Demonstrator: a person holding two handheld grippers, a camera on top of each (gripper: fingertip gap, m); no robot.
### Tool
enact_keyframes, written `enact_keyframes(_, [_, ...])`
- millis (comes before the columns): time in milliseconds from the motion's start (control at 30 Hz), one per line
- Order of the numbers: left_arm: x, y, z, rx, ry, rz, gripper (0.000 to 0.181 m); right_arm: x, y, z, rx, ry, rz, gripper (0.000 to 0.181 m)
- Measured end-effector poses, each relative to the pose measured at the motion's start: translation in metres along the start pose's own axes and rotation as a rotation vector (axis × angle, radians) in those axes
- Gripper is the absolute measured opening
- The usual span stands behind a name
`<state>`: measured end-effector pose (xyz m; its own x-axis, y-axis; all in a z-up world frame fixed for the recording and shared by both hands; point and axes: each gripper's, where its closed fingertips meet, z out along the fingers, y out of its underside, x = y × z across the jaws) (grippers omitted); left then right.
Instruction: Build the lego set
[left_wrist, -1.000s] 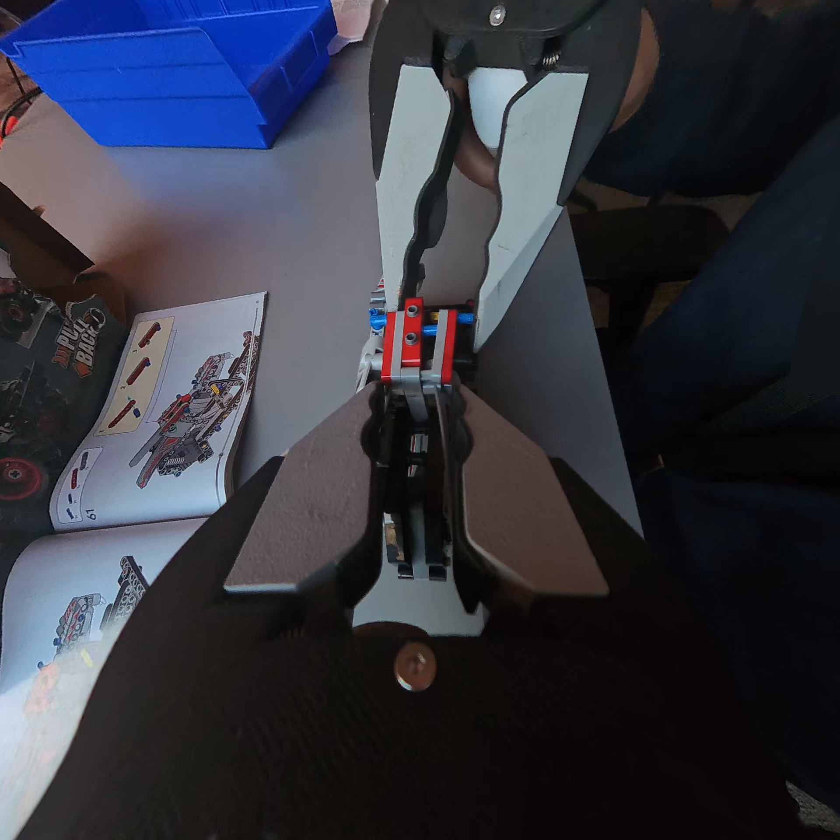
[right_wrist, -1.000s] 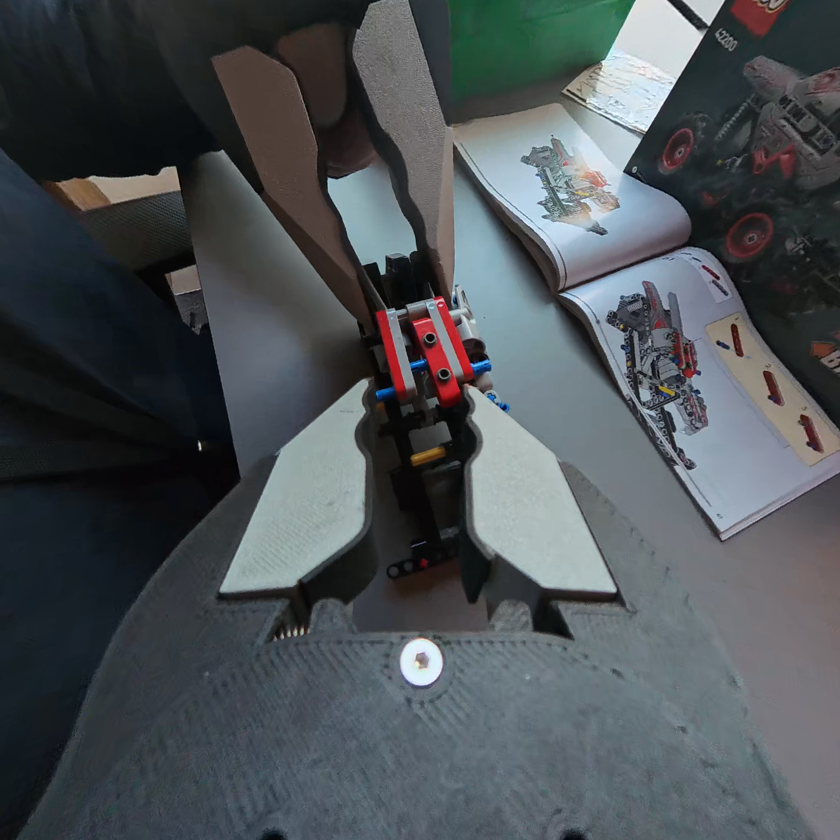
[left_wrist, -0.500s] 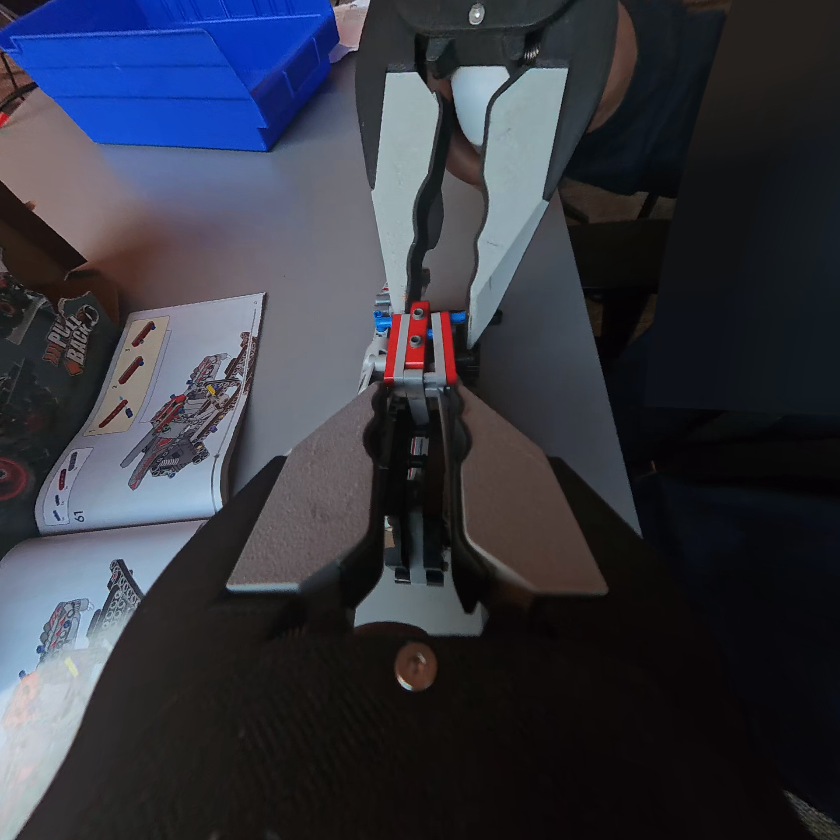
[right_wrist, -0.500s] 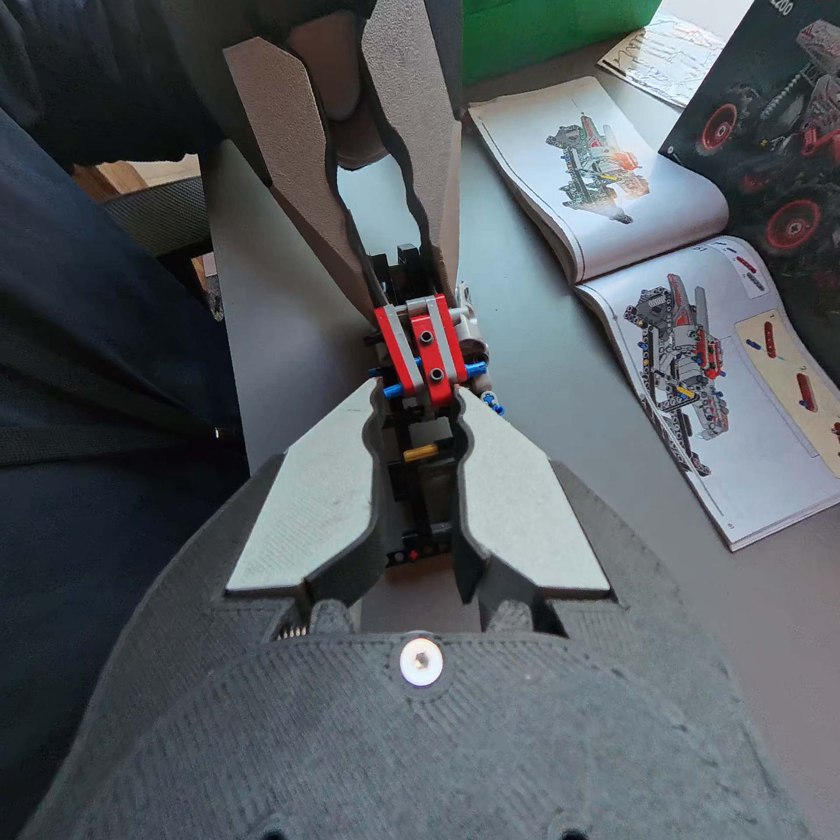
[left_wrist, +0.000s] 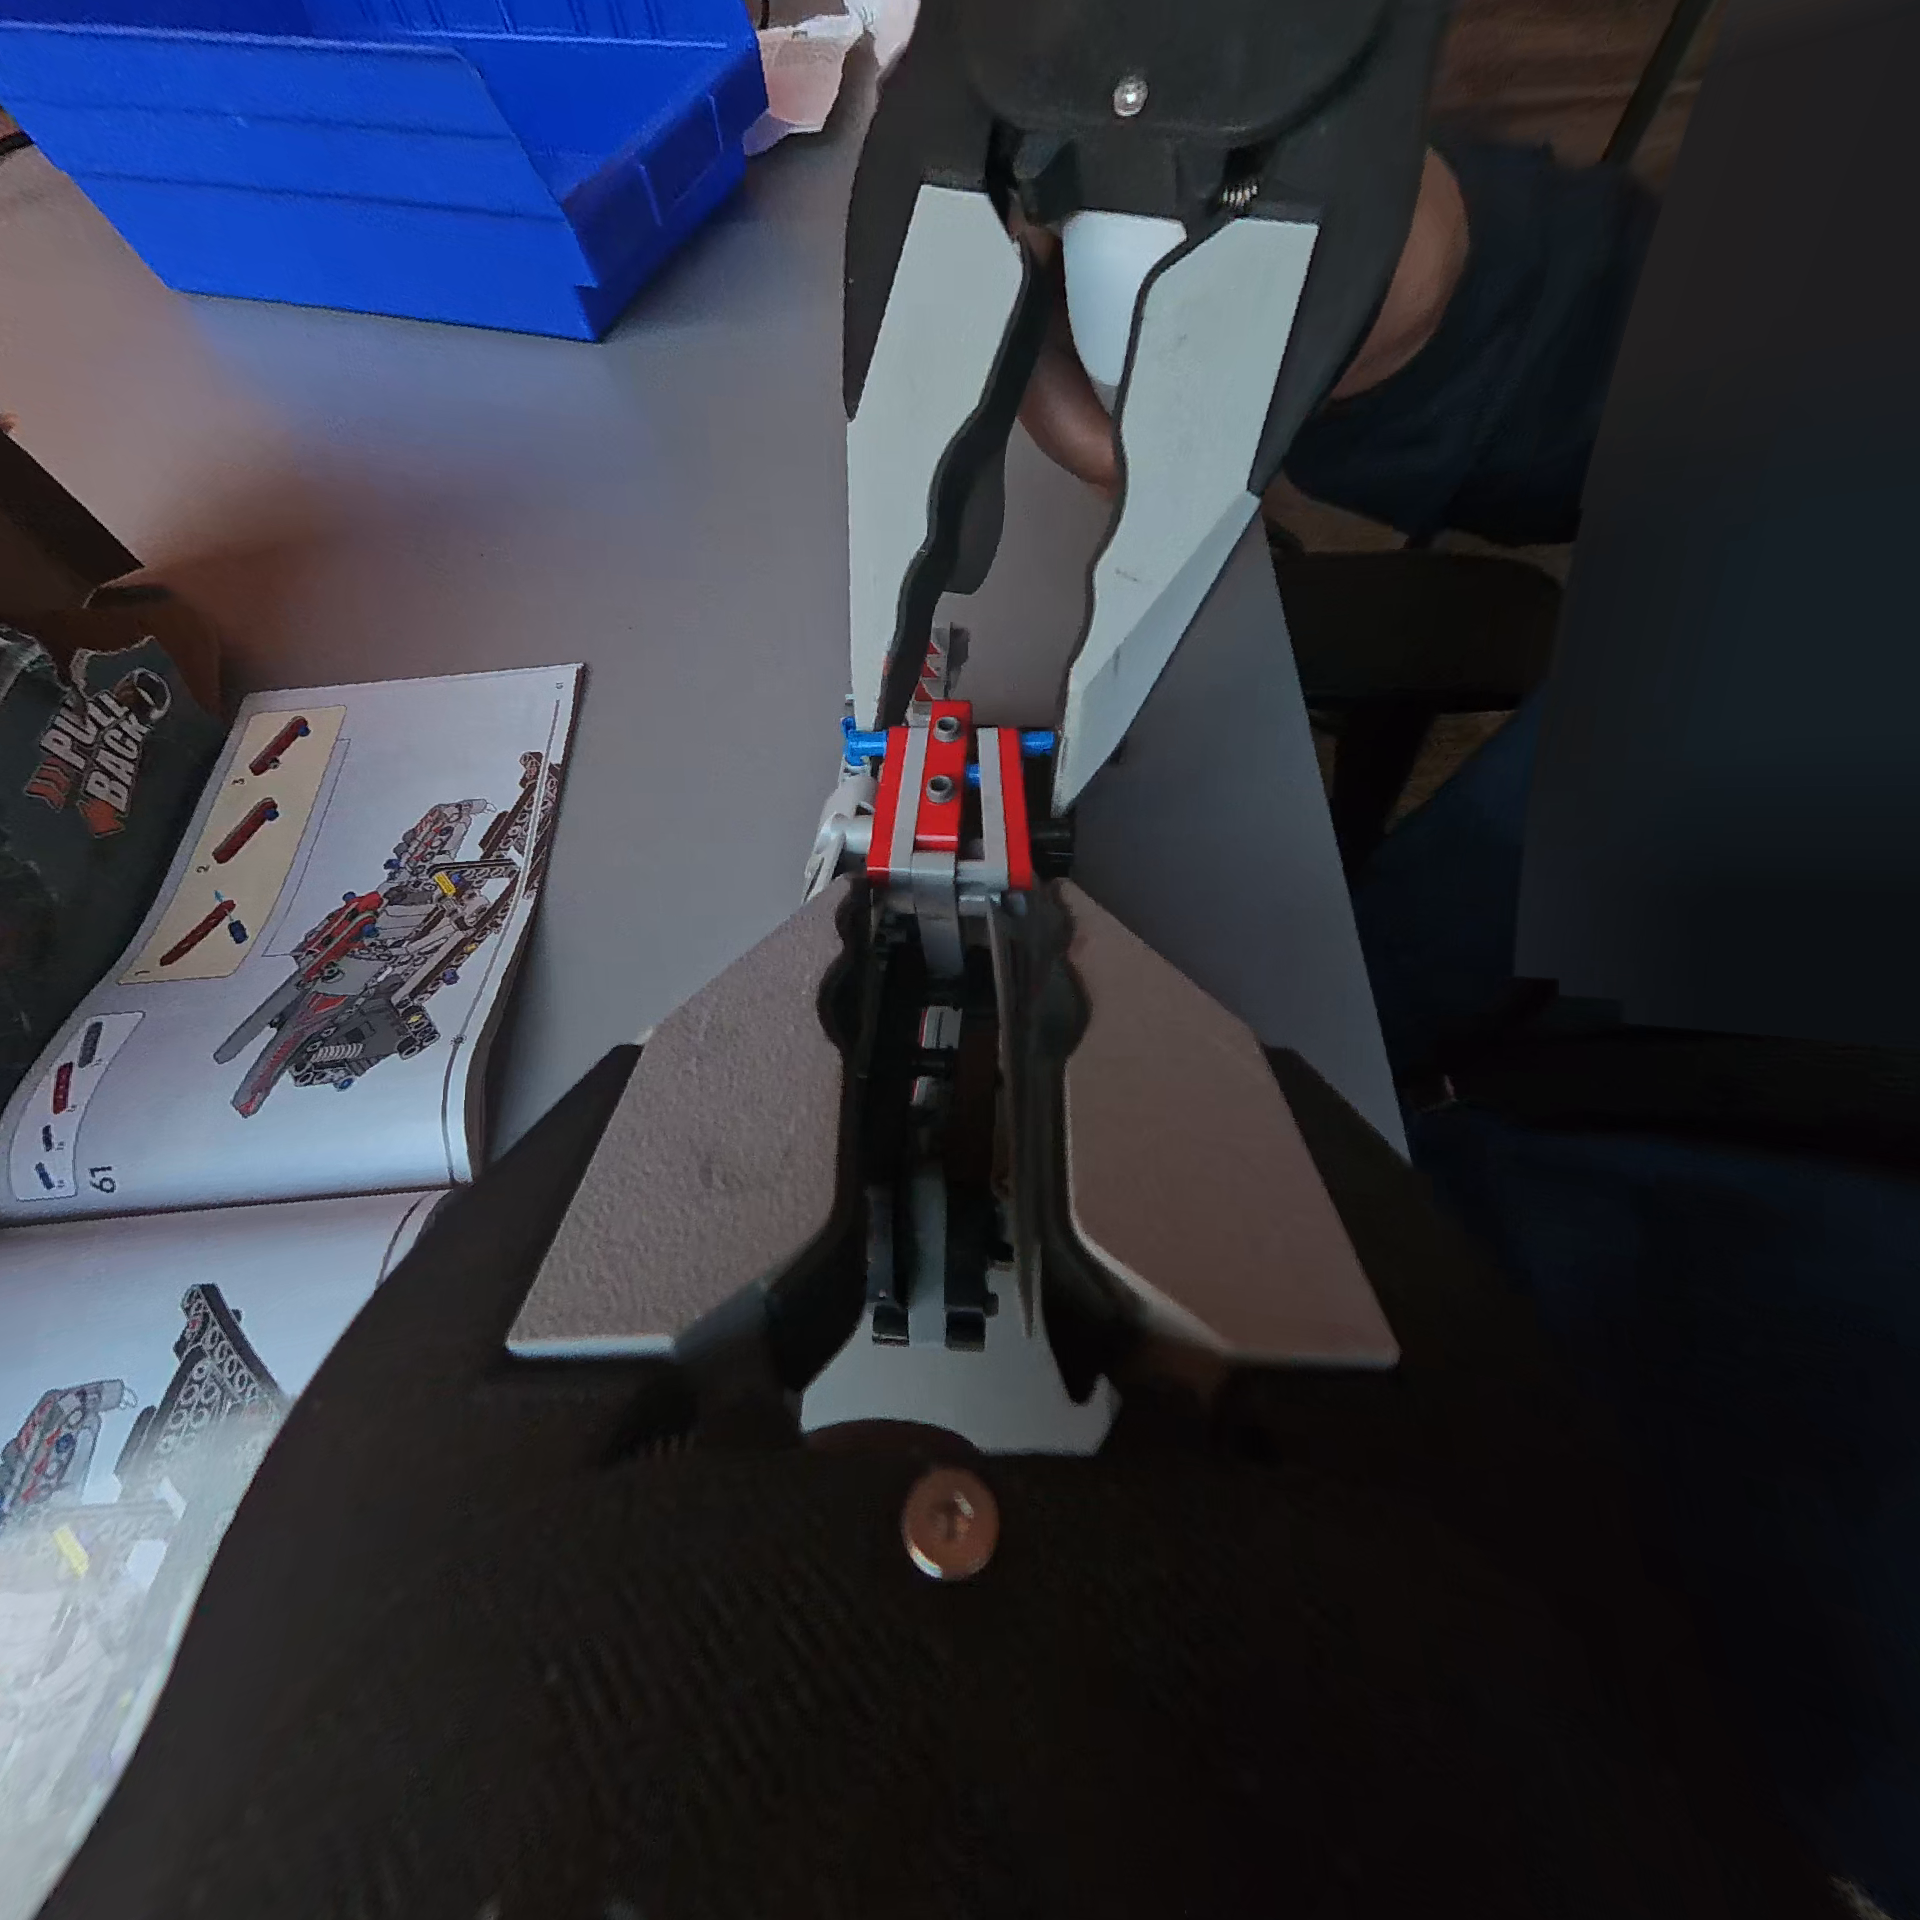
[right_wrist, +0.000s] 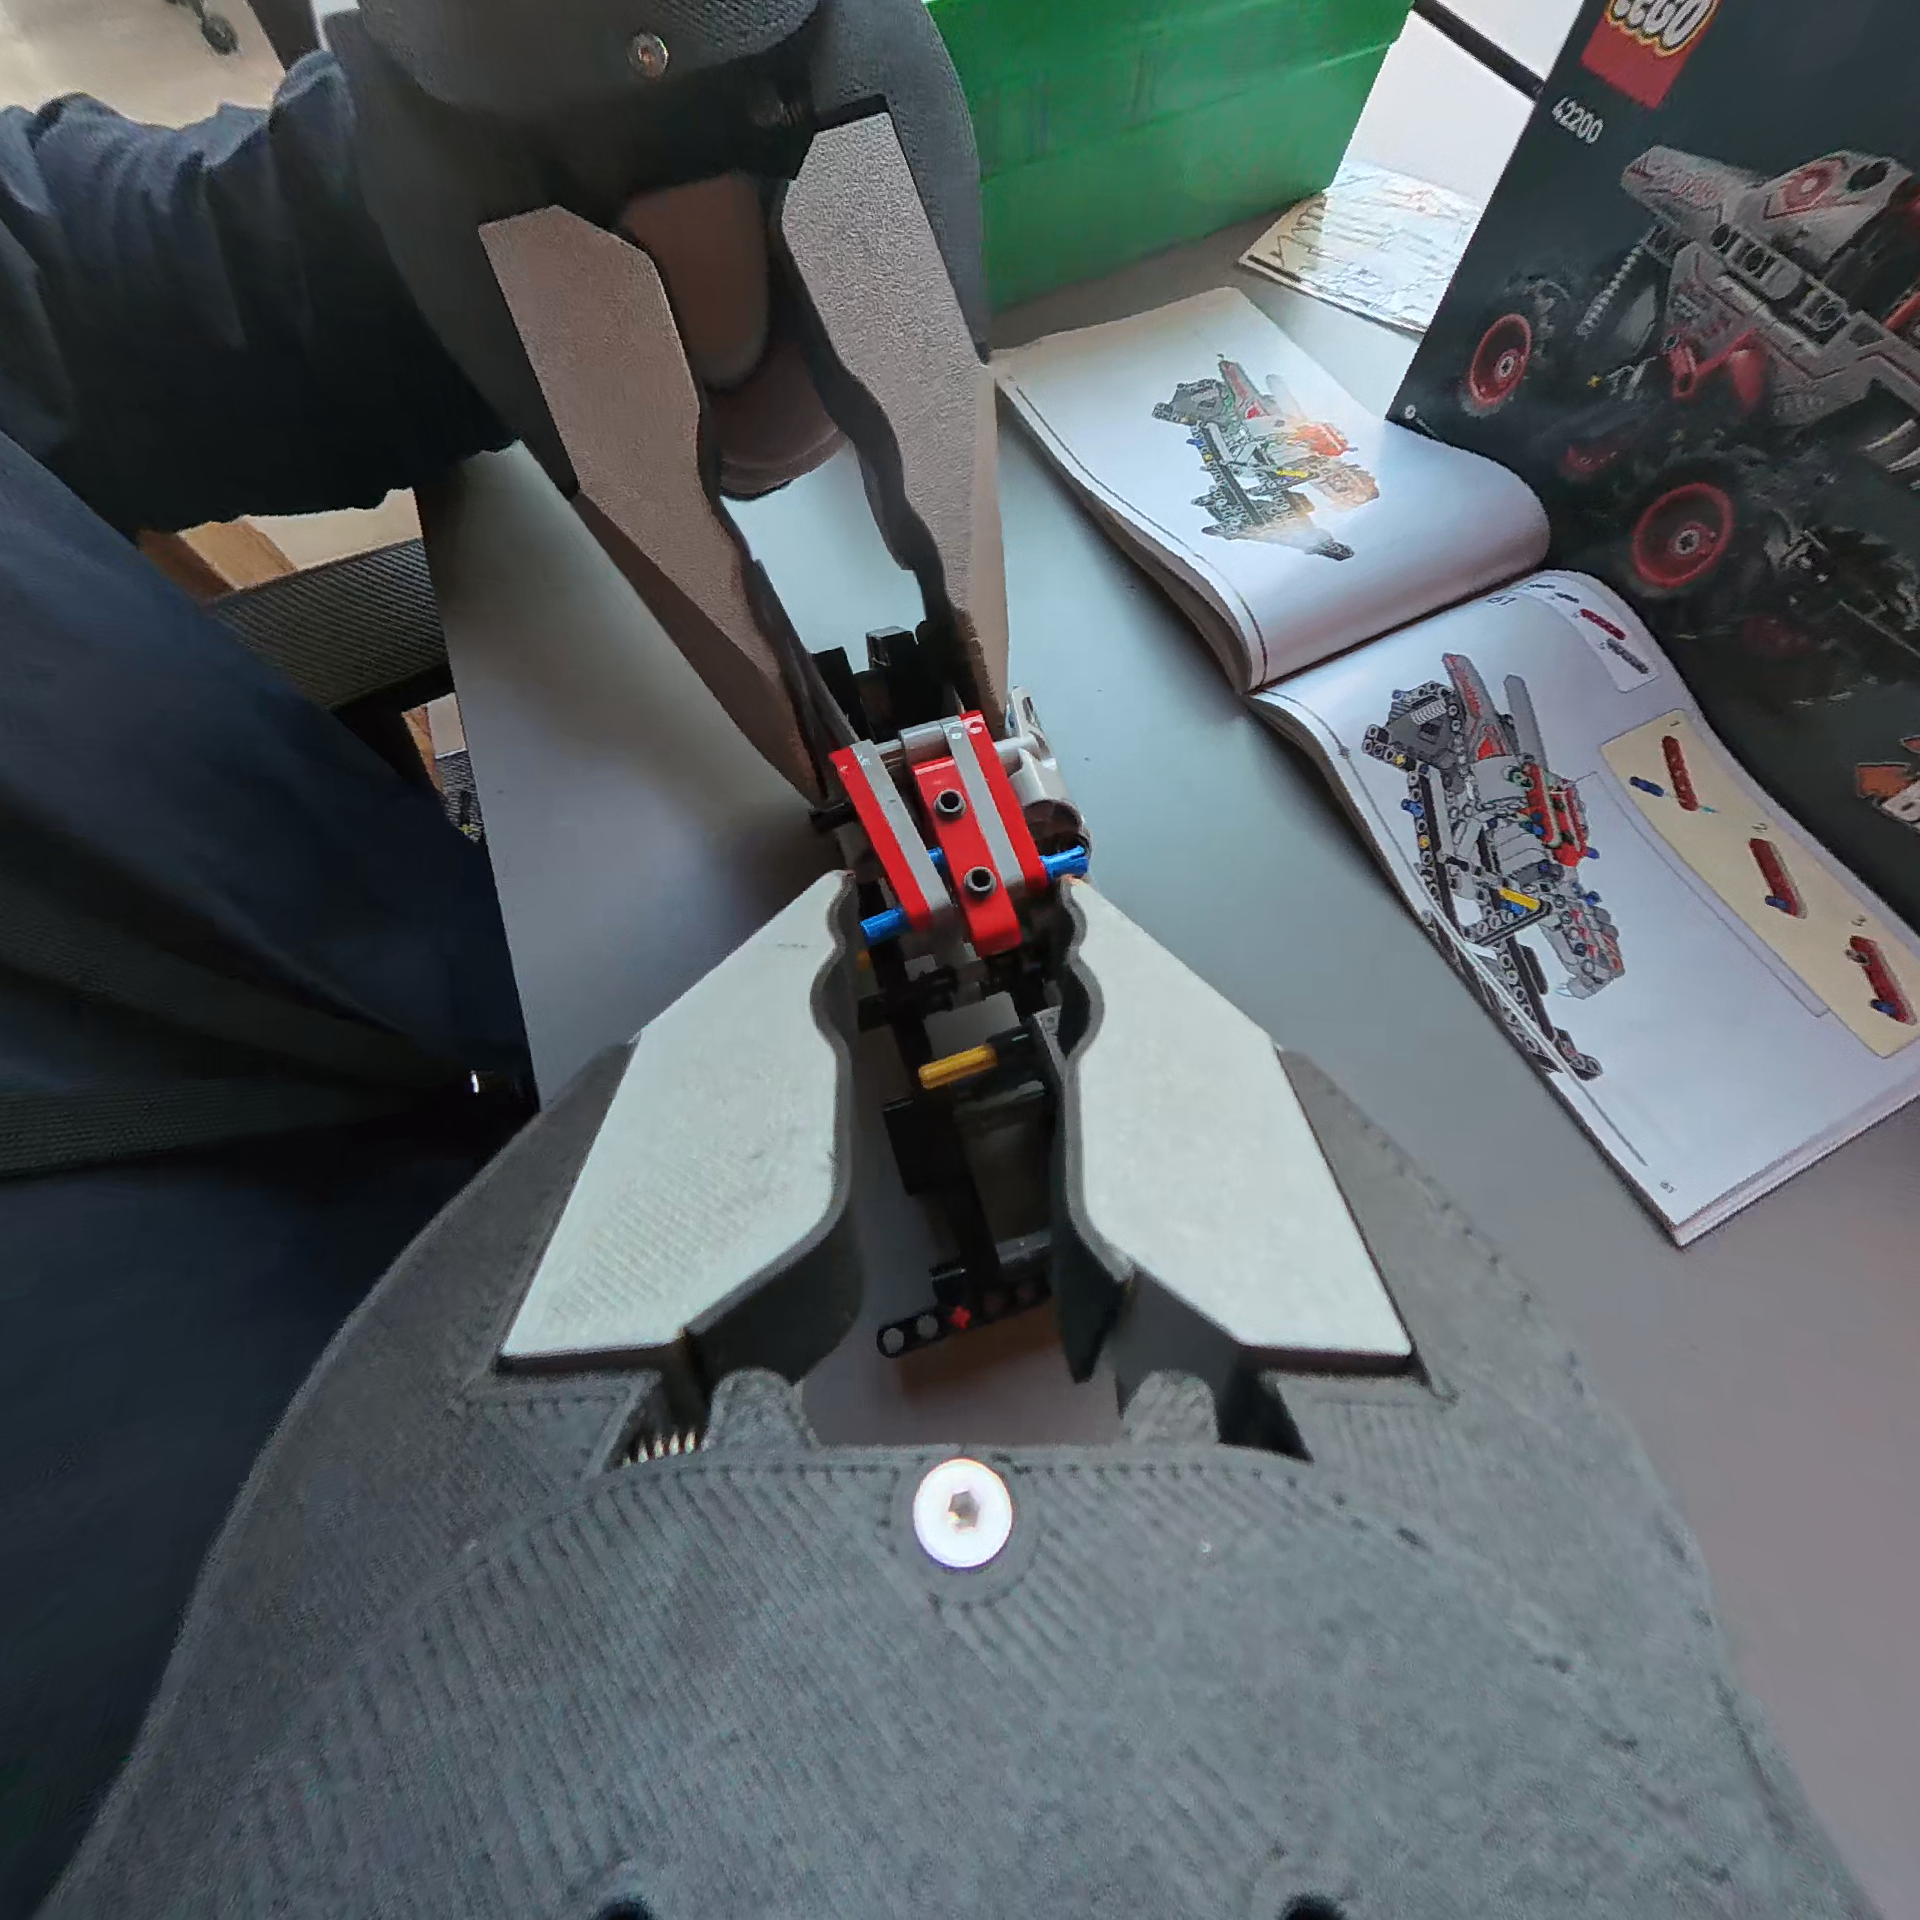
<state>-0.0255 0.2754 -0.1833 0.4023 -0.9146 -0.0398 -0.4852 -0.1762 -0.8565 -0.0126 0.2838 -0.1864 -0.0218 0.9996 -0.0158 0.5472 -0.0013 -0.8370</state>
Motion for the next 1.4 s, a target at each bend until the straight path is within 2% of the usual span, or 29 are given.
enact_keyframes(33, [-0.001,0.0,0.0,-0.001,0.0,-0.01,0.027,0.0,0.0,0.001,0.0,0.008,-0.009,0.034])
enact_keyframes(500, [-0.002,-0.002,-0.001,-0.015,0.056,-0.101,0.027,0.002,0.003,0.002,-0.031,0.061,-0.108,0.034])
enact_keyframes(767, [-0.002,-0.001,0.0,-0.055,0.015,-0.06,0.022,0.002,0.004,0.003,-0.032,0.061,-0.118,0.034])
enact_keyframes(1167, [-0.003,-0.002,0.001,-0.023,-0.006,-0.075,0.023,0.003,0.004,0.002,-0.051,0.027,-0.09,0.034])
enact_keyframes(1400, [-0.006,-0.002,0.0,-0.023,-0.043,-0.037,0.023,0.006,-0.003,-0.009,-0.138,0.014,-0.131,0.035])
